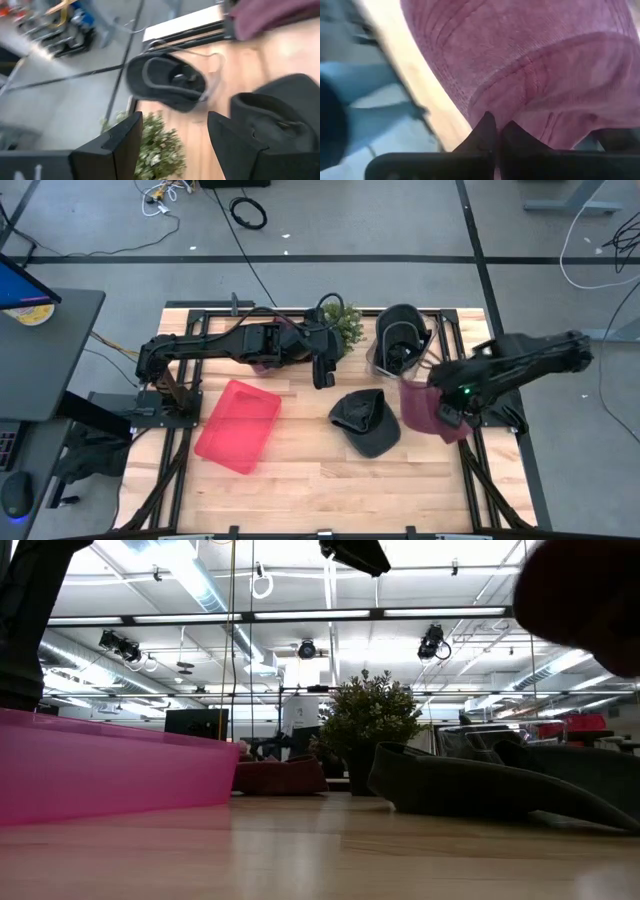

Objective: Pick & Place hat
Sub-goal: Put the right red cap into the red bin

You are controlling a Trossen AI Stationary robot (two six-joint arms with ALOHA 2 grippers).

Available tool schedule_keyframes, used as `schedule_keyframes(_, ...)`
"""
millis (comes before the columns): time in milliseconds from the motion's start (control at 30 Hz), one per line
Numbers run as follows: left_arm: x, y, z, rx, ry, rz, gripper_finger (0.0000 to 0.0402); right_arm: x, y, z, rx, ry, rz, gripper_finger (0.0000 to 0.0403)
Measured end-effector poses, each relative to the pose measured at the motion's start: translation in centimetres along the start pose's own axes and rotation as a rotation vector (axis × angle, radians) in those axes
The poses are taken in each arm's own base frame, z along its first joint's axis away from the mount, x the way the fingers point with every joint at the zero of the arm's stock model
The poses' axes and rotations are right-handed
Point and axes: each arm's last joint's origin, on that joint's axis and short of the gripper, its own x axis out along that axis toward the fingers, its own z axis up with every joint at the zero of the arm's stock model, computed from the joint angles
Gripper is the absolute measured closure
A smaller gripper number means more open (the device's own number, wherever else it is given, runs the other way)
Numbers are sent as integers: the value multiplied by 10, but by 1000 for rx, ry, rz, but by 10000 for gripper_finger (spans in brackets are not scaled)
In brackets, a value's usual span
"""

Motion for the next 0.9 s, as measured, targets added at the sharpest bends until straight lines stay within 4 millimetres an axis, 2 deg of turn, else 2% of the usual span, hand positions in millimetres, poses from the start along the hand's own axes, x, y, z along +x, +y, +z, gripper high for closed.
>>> schedule_keyframes(167,-6,-12,11,153,-113,-65,175,-20,11,4,-110,-169,193,402)
schedule_keyframes(433,-24,-30,43,495,-445,-36,175,-27,22,12,-237,-296,316,403)
schedule_keyframes(567,-27,-32,48,562,-551,-79,175,-30,27,15,-265,-328,371,403)
schedule_keyframes(900,-27,-33,48,593,-608,-149,175,-38,35,23,-328,-376,523,403)
